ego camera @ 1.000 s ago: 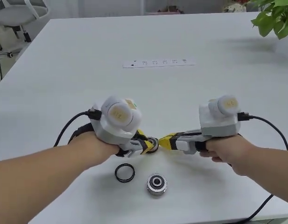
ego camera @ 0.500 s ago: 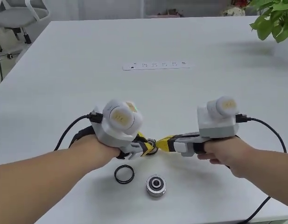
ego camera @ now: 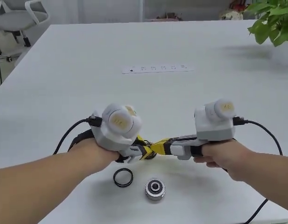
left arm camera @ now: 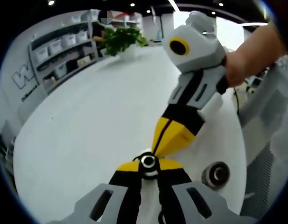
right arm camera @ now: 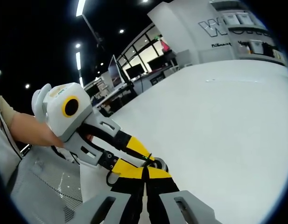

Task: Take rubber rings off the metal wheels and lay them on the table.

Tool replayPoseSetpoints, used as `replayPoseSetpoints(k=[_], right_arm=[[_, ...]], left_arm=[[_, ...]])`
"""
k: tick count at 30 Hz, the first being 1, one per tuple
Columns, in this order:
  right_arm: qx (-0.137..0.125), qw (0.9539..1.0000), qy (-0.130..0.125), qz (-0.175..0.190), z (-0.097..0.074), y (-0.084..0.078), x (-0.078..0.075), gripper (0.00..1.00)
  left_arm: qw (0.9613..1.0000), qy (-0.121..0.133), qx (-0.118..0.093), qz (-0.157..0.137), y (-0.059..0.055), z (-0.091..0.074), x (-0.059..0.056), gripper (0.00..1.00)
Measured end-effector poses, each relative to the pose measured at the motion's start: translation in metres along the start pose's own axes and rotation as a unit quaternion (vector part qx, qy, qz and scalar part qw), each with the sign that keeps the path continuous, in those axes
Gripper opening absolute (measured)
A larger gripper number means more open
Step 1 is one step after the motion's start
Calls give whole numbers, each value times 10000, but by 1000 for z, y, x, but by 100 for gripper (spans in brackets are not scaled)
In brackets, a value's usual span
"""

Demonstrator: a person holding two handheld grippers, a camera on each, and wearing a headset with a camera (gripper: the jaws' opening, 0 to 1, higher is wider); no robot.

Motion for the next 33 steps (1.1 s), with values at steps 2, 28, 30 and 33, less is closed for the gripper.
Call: replayPoseSetpoints(k=[2, 28, 30, 33], right_arm=[[0, 10000, -78, 23, 1, -1, -4, 0], [-209, 9996, -121, 174, -6, 8, 0, 0], [-213, 9996, -111, 176, -7, 8, 2, 0], [-224, 9995, -93, 183, -9, 9, 3, 0]], left_arm=[[10000, 5, -7, -15, 0, 0, 0, 13], [9997, -116, -233, -45, 13, -20, 0, 19], [9996, -122, -247, -27, 13, -23, 0, 21], [9995, -118, -292, -28, 14, -29, 0, 23]])
Point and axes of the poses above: the centre of the closed fingertips' face, and the gripper's own axes: z roughly forward along the fingers, x roughly to its left, y roughly out of its top, the point moved 4 cm from there along -z, roughly backward along the fingers, and after that the axes turned 14 degrees about z, right-handed, at the moved point
